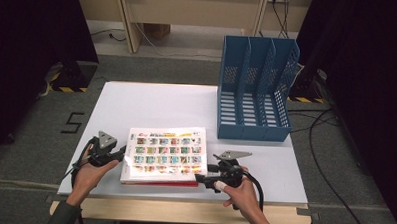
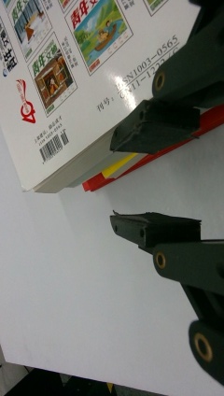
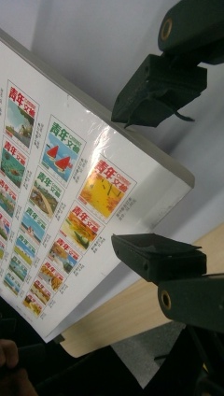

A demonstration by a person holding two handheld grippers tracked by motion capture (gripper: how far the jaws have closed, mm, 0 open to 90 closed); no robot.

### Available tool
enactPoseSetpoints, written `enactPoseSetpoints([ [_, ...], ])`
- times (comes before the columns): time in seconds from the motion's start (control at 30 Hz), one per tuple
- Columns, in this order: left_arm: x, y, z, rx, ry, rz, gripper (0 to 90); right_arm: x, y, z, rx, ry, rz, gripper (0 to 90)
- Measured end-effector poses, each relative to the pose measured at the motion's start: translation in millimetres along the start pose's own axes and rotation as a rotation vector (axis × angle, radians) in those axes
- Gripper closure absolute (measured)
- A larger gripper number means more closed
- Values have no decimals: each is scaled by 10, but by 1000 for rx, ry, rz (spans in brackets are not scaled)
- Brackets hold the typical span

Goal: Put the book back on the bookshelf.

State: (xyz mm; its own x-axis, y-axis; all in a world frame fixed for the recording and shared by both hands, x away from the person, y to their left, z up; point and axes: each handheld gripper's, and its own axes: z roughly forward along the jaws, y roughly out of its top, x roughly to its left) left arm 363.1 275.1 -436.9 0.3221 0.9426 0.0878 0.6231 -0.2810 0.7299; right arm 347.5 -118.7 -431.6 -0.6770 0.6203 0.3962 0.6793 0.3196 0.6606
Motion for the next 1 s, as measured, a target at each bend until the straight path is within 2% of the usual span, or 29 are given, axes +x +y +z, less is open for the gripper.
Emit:
enactPoseSetpoints([
  [0.07, -20, 14, -3, -3, -8, 13, 573, 21, -90, -58, -6, 25, 21, 362],
  [0.1, -30, 21, -5, -3, -1, 32, 573, 21, -90, -58, -6, 25, 21, 362],
  [0.13, -29, 28, -6, -3, 11, 47, 558, 11, -109, -73, -9, 38, 23, 376],
  [0.17, -13, 32, -5, -10, 16, 54, 506, -18, -125, -85, -20, 53, 42, 399],
  [0.23, 51, 23, -12, -27, 16, 24, 368, -86, -136, -77, -26, 88, 92, 391],
  [0.27, 98, 10, -14, -28, 13, 9, 221, -144, -137, -65, -33, 83, 103, 381],
  [0.3, 143, -9, -20, -19, 3, -18, 221, -144, -137, -65, -33, 83, 103, 381],
  [0.33, 183, -32, -30, -20, -31, -62, 189, -165, -130, -70, -33, 64, 100, 378],
  [0.37, 193, -43, -36, -23, -50, -81, 186, -196, -116, -80, -45, 50, 94, 380],
  [0.4, 184, -56, -51, -22, -61, -74, 182, -237, -84, -99, -65, 55, 95, 382],
  [0.5, 148, -58, -62, -20, -54, -58, 202, -277, -43, -107, -77, 62, 106, 379],
  [0.57, 134, -52, -70, -21, -42, -47, 213, -309, -8, -95, -76, 44, 101, 372],
  [0.63, 127, -49, -74, -17, -49, -49, 228, -358, 32, -49, -68, 69, 116, 360],
  [0.7, 102, -50, -77, -8, -67, -47, 303, -382, 62, -8, -57, 71, 123, 343],
  [0.73, 85, -49, -81, -11, -71, -48, 384, -399, 83, 34, -50, 75, 123, 330],
  [0.77, 68, -44, -91, -10, -70, -34, 384, -399, 83, 34, -50, 75, 123, 330],
  [0.8, 41, -37, -100, -10, -67, -16, 442, -409, 118, 100, -33, 95, 113, 294],
  [0.9, 25, -36, -100, -12, -68, -11, 463, -417, 141, 149, -32, 99, 117, 266],
  [0.93, 16, -36, -99, -13, -74, -12, 499, -424, 169, 200, -14, 112, 123, 235],
  [1.0, -6, -30, -92, -17, -79, -8, 501, -427, 178, 218, -10, 119, 127, 237],
])
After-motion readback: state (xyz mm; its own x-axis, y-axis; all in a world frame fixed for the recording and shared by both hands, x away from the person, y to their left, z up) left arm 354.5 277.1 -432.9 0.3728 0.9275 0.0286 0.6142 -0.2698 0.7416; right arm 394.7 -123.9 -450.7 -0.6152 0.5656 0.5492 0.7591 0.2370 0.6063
